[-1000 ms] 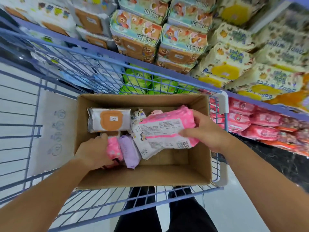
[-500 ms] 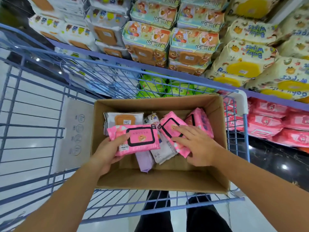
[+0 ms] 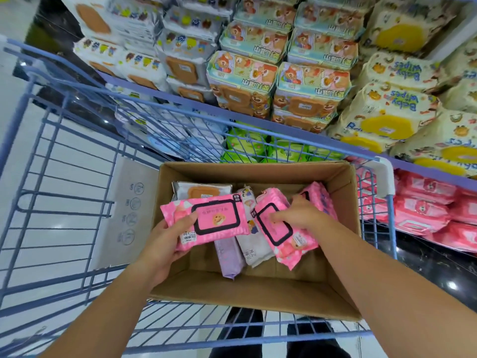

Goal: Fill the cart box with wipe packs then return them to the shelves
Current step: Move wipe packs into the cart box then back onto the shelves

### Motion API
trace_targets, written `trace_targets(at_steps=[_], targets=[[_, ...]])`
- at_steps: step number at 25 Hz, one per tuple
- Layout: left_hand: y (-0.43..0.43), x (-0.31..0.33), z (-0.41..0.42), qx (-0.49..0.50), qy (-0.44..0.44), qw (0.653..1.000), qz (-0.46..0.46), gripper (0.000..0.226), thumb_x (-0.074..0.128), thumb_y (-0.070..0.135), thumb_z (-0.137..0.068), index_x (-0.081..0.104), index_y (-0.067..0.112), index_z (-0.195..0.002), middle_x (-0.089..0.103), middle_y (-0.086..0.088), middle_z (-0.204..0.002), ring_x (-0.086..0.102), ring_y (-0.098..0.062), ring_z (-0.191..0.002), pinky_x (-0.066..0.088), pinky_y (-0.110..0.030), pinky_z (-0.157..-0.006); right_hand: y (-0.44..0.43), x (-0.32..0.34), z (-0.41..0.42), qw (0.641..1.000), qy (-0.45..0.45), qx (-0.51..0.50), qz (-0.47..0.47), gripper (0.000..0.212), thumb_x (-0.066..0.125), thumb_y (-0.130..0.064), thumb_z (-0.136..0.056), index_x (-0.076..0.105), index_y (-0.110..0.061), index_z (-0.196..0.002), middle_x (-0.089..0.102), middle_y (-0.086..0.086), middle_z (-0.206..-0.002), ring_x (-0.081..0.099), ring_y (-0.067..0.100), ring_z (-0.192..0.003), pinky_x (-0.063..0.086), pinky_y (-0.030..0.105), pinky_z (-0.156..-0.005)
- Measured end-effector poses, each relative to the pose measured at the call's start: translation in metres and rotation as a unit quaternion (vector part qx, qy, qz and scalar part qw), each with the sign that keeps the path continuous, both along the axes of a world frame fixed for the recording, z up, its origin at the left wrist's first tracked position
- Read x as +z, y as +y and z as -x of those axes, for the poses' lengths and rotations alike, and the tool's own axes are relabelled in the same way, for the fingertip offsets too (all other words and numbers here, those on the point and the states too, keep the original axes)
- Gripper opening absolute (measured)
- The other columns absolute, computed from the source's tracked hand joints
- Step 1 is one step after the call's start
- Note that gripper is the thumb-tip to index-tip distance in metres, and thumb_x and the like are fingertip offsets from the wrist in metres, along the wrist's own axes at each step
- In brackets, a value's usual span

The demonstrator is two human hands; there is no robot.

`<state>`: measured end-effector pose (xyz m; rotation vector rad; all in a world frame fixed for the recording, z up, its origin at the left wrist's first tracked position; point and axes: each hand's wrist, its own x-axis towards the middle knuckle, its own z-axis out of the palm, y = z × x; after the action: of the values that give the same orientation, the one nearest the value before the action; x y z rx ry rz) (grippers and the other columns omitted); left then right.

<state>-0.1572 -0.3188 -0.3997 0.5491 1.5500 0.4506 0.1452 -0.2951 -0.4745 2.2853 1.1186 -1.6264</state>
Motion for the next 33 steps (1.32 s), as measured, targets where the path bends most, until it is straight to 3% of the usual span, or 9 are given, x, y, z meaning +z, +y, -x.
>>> trace_targets(at_steps=[5, 8, 10, 14, 17, 21, 25, 27, 33], targets=[[0.002, 0.014, 0.004, -0.002, -0.025, 0.999, -0.028, 0.041, 0.067, 0.045, -0.086, 0.066, 0.030, -0.124, 0.079, 0.004, -0.110, 0.075, -0.011, -0.100, 0.054, -0.033, -0.082, 0.022, -0.016, 0.023, 0.996, 0.065, -0.012, -0.056, 0.040, 0.091, -0.028, -0.070, 0.061, -0.026, -0.096, 0.067, -0.005, -0.100, 0.060, 0.012, -0.088, 0.046, 0.024, -0.080], [-0.001, 0.022, 0.009, 0.007, -0.040, 0.999, -0.023, 0.055, 0.072, 0.049, -0.077, 0.064, 0.029, -0.127, 0.078, 0.003, -0.113, 0.074, -0.013, -0.105, 0.054, -0.036, -0.086, 0.014, -0.010, 0.020, 0.994, 0.061, -0.001, -0.094, 0.030, 0.091, -0.029, -0.068, 0.073, -0.027, -0.092, 0.072, -0.009, -0.090, 0.068, 0.011, -0.087, 0.052, 0.024, -0.072], [-0.003, 0.027, 0.010, 0.010, -0.051, 0.999, -0.017, 0.060, 0.074, 0.052, -0.074, 0.063, 0.030, -0.129, 0.078, 0.002, -0.115, 0.073, -0.016, -0.109, 0.054, -0.040, -0.092, -0.001, 0.000, 0.011, 0.975, 0.086, -0.122, -0.162, 0.021, 0.088, -0.025, -0.074, 0.078, -0.021, -0.092, 0.075, -0.010, -0.082, 0.070, 0.008, -0.078, 0.051, 0.020, -0.061], [-0.007, 0.030, 0.014, 0.052, -0.067, 0.996, -0.024, 0.080, 0.085, 0.064, -0.057, 0.065, 0.029, -0.126, 0.076, -0.001, -0.119, 0.072, -0.020, -0.113, 0.052, -0.043, -0.093, -0.034, 0.016, -0.006, 0.848, 0.246, -0.430, -0.188, 0.033, 0.080, -0.014, -0.082, 0.067, -0.008, -0.112, 0.076, 0.015, -0.095, 0.065, 0.030, -0.082, 0.047, 0.035, -0.063], [-0.011, 0.030, 0.012, 0.075, -0.080, 0.993, -0.036, 0.071, 0.083, 0.063, -0.058, 0.068, 0.033, -0.121, 0.076, 0.000, -0.119, 0.070, -0.020, -0.112, 0.050, -0.043, -0.091, -0.059, -0.001, -0.002, 0.908, 0.178, -0.342, -0.166, 0.049, 0.086, -0.006, -0.074, 0.063, -0.011, -0.118, 0.075, 0.008, -0.104, 0.072, 0.021, -0.086, 0.057, 0.031, -0.067], [-0.016, 0.022, 0.015, 0.060, -0.066, 0.995, -0.045, 0.103, 0.089, 0.074, -0.032, 0.067, 0.033, -0.123, 0.077, 0.000, -0.118, 0.073, -0.016, -0.107, 0.052, -0.042, -0.089, -0.070, -0.019, -0.004, 0.947, 0.159, -0.262, -0.099, 0.062, 0.087, 0.001, -0.065, 0.065, -0.014, -0.121, 0.075, 0.000, -0.107, 0.070, 0.017, -0.098, 0.059, 0.035, -0.083], [-0.019, 0.019, 0.020, 0.046, -0.058, 0.996, -0.047, 0.108, 0.089, 0.076, -0.028, 0.066, 0.030, -0.124, 0.078, -0.001, -0.115, 0.075, -0.017, -0.104, 0.053, -0.045, -0.091, -0.060, -0.023, -0.007, 0.911, 0.232, -0.339, -0.026, 0.048, 0.085, -0.020, -0.076, 0.068, -0.018, -0.120, 0.077, 0.004, -0.109, 0.070, 0.024, -0.107, 0.055, 0.046, -0.097], [-0.021, 0.019, 0.022, 0.048, -0.056, 0.996, -0.047, 0.111, 0.089, 0.076, -0.027, 0.065, 0.029, -0.125, 0.078, -0.002, -0.114, 0.075, -0.018, -0.104, 0.053, -0.045, -0.091, -0.055, -0.029, 0.001, 0.897, 0.231, -0.377, -0.008, 0.063, 0.089, -0.040, -0.069, 0.067, -0.016, -0.122, 0.078, 0.005, -0.108, 0.072, 0.025, -0.105, 0.055, 0.049, -0.098], [-0.023, 0.037, 0.035, 0.060, -0.061, 0.995, -0.047, 0.114, 0.090, 0.074, -0.028, 0.063, 0.029, -0.129, 0.078, -0.003, -0.116, 0.075, -0.019, -0.106, 0.052, -0.047, -0.093, -0.047, -0.006, 0.018, 0.866, 0.261, -0.424, -0.037, 0.046, 0.086, -0.030, -0.075, 0.073, -0.011, -0.115, 0.077, 0.014, -0.109, 0.071, 0.031, -0.099, 0.057, 0.046, -0.091]])
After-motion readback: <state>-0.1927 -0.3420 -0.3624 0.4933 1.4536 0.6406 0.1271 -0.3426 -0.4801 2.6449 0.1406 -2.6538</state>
